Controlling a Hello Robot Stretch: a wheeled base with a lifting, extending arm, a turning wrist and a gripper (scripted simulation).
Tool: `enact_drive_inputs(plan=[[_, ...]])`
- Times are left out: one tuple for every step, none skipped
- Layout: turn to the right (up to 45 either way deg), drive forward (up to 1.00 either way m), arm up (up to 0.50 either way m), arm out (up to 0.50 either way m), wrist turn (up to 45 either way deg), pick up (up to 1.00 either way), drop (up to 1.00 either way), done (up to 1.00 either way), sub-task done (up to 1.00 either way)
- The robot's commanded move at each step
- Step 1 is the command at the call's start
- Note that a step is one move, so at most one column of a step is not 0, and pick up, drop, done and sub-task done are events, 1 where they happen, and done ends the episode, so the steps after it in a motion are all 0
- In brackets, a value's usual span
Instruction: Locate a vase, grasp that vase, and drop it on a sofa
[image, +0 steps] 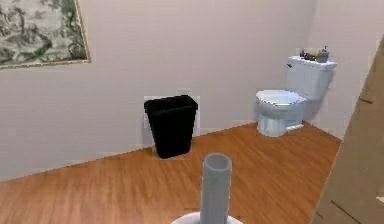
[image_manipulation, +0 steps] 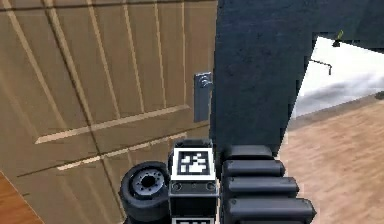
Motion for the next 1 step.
enact_drive_inputs(plan=[[-9.0, 0.0, 0.0, 0.0, 0.0, 0.0, 0.0, 0.0, 0.0]])
